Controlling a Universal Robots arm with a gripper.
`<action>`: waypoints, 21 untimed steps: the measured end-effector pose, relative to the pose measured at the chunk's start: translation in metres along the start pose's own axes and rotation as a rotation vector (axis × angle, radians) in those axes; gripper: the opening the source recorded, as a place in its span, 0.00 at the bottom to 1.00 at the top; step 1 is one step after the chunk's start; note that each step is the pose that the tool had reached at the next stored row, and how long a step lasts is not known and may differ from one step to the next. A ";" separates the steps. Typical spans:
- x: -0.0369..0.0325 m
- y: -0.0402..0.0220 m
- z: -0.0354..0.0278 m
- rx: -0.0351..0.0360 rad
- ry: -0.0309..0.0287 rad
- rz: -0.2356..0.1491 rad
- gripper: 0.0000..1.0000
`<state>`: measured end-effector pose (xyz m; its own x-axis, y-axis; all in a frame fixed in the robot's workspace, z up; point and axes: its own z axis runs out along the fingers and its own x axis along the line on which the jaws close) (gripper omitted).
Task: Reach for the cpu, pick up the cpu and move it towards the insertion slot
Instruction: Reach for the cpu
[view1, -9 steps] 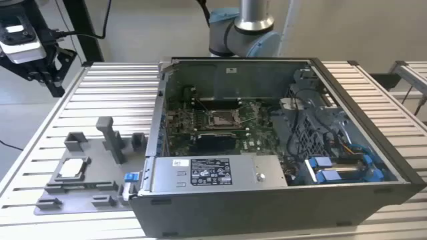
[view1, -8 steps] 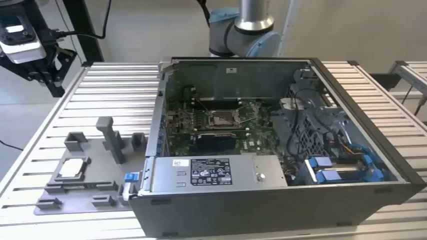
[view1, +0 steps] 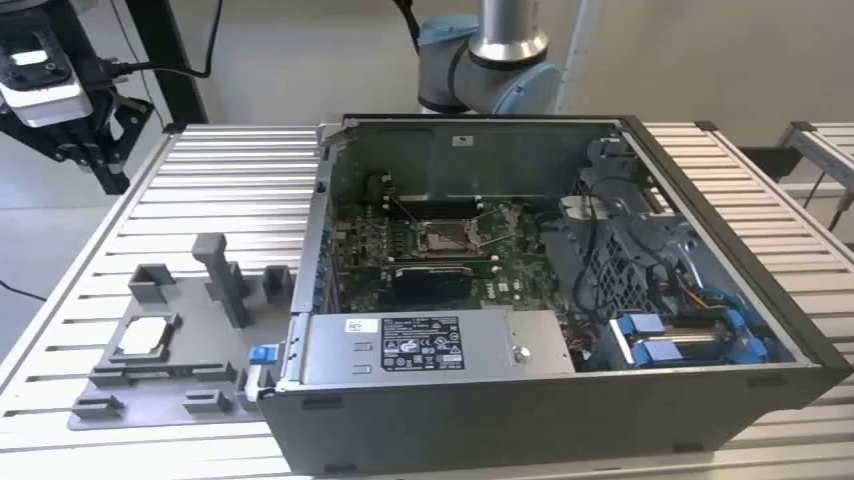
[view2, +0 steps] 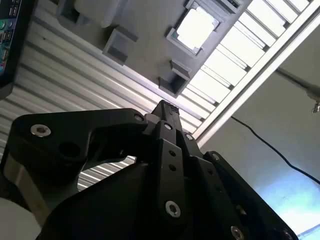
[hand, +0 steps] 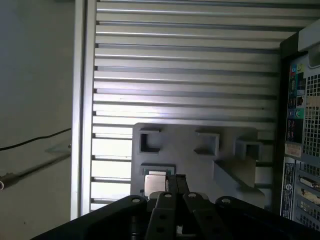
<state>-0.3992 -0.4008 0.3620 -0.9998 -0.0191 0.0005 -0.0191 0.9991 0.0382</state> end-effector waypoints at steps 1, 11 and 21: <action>0.0000 0.0000 0.0000 0.0000 -0.0001 0.000 0.00; 0.0117 -0.0090 0.0029 0.0000 0.0001 0.000 0.00; 0.0119 -0.0194 0.0094 0.0000 0.0000 0.000 0.00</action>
<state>-0.4108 -0.4201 0.3518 -0.9998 -0.0195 0.0005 -0.0195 0.9991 0.0382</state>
